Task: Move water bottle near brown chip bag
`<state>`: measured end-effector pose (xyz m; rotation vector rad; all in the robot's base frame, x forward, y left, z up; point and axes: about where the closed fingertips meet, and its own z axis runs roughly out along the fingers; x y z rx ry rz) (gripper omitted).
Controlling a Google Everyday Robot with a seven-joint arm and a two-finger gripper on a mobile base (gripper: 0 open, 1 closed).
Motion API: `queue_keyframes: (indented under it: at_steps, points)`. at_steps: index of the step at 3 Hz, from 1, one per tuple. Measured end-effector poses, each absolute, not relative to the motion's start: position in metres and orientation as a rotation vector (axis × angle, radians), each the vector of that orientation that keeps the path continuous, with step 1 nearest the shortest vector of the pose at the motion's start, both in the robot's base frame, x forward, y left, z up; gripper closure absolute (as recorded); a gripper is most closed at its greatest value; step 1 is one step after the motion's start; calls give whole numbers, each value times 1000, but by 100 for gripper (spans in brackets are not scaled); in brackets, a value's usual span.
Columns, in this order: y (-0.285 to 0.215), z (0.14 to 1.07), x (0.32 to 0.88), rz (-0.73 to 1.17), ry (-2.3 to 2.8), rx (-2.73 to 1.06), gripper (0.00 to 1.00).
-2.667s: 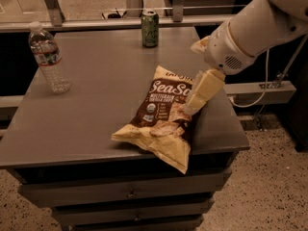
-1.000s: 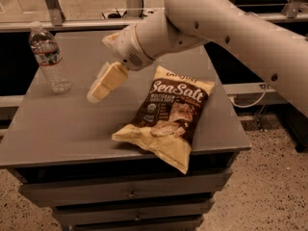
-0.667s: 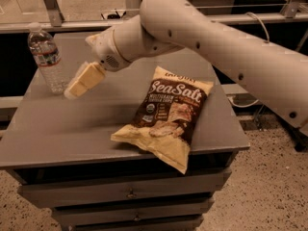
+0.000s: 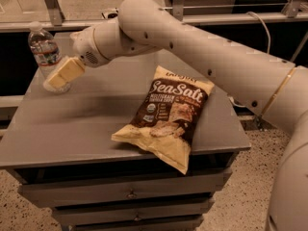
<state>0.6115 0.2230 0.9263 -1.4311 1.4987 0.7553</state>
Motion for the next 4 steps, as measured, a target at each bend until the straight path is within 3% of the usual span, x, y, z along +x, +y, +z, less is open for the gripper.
queue_keyframes:
  at_steps: [1, 2, 4]
  points:
    - [250, 926, 618, 808, 1489, -1407, 0]
    - [276, 925, 623, 838, 1483, -1381, 20]
    - [270, 921, 637, 832, 1506, -1303, 67]
